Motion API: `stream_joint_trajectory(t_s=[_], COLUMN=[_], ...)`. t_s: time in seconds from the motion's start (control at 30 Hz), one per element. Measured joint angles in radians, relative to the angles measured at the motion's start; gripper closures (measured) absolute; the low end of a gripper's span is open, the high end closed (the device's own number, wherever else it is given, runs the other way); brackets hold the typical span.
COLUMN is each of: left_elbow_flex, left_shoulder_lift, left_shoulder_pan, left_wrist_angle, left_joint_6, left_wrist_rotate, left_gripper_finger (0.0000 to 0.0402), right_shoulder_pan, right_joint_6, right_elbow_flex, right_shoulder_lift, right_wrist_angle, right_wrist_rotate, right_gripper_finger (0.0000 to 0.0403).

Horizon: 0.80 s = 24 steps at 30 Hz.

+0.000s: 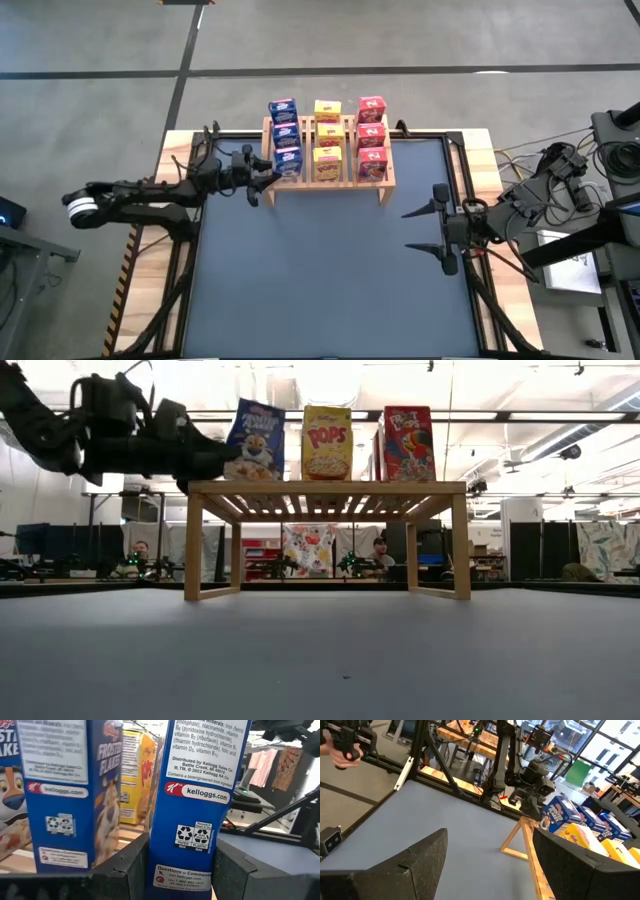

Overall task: Stack cereal on shelf
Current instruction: Put the blue cereal box on the shelf aligned with the other blue cereal boxes

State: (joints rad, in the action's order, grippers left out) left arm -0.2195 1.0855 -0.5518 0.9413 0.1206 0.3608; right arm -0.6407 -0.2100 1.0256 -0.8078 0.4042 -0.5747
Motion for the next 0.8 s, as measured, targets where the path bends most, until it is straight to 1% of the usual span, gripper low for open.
stream_joint_trajectory(t_s=[0.23,0.5,0.6,0.8], left_elbow_flex=[0.0,-0.004,-0.004,-0.002], left_shoulder_lift=[0.112,0.167,0.167,0.14], left_shoulder_pan=[-0.009,-0.015,-0.015,-0.015], left_wrist_angle=[0.138,0.174,0.177,0.163], left_joint_6=[0.005,0.049,0.063,0.083], left_wrist_rotate=[0.027,0.027,0.027,0.024], left_gripper_finger=[0.0244,0.0241,0.0226,0.0183], right_shoulder_pan=[0.0,0.0,0.0,0.0], right_joint_6=[0.0,0.0,-0.004,-0.008], right_elbow_flex=[0.0,0.0,0.0,0.0], right_shoulder_lift=[0.0,0.0,0.0,0.0], right_wrist_angle=[-0.003,-0.017,-0.02,-0.022], right_wrist_rotate=[0.0,0.001,0.001,0.001], right_gripper_finger=[0.0119,0.0119,0.0119,0.0119])
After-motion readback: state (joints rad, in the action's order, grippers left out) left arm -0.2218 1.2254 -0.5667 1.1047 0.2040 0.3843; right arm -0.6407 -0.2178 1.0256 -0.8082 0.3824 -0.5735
